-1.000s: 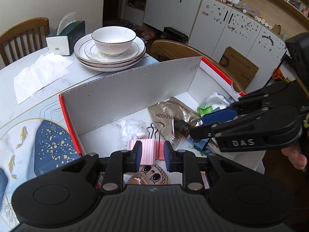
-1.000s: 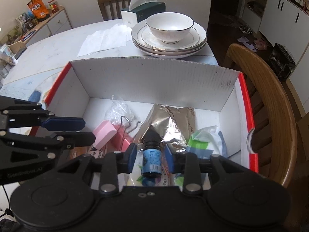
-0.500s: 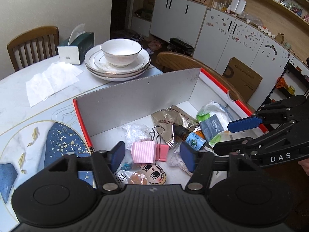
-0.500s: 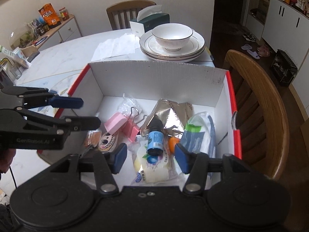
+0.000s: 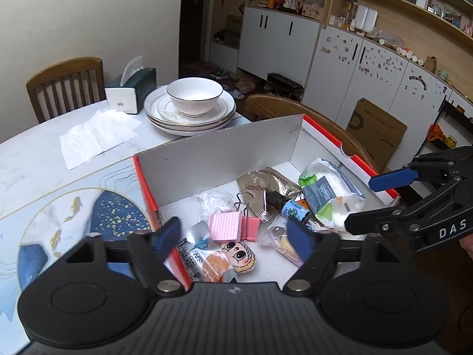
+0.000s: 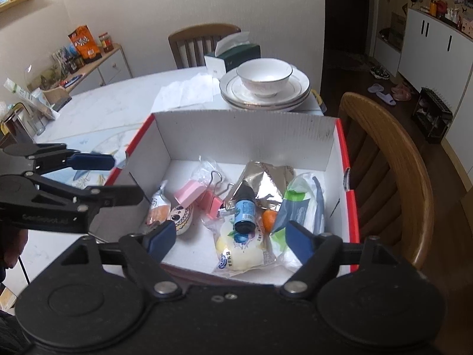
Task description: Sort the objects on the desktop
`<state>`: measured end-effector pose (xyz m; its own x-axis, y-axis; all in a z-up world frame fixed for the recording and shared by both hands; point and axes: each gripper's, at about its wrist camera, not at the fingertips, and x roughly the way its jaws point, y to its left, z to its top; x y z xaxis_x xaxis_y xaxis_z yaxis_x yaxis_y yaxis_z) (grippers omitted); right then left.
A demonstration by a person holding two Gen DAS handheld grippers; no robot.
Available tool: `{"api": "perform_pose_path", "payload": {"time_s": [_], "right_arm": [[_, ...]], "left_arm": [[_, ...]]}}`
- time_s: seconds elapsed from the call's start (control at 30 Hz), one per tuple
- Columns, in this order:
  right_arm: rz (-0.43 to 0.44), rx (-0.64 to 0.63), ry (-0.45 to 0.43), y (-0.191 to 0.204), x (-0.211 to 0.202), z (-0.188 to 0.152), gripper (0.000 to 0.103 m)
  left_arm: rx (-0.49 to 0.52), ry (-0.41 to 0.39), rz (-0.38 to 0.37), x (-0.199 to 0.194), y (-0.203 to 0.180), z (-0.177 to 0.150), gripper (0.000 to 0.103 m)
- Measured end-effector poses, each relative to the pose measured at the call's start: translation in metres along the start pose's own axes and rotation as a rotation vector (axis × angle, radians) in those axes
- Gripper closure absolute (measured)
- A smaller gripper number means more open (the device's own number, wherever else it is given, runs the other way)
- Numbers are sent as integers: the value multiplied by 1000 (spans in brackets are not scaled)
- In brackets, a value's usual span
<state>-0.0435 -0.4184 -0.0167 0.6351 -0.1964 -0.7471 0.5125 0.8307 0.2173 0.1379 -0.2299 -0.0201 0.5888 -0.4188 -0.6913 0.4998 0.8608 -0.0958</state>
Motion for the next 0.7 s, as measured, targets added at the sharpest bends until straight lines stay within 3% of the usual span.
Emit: {"api": "perform_pose_path", "payload": {"time_s": [0.07,0.17,0.53,0.7], "right_arm": [[0,-4,-14,1,-4,-2,17],[-3,-9,-34,2,-10,-7,13],[-27,-2,-156,7,-35,-26,7],[-37,-8,-172,12,-43,-34,7]], "left_arm": [[-1,-6,7,-6,0,-2,18],[-7,-19,11,-14,1,-6,1],[-6,-88,21,-43,-6,-23,0],[12,-107,17,-53,-12,-31,0]]}}
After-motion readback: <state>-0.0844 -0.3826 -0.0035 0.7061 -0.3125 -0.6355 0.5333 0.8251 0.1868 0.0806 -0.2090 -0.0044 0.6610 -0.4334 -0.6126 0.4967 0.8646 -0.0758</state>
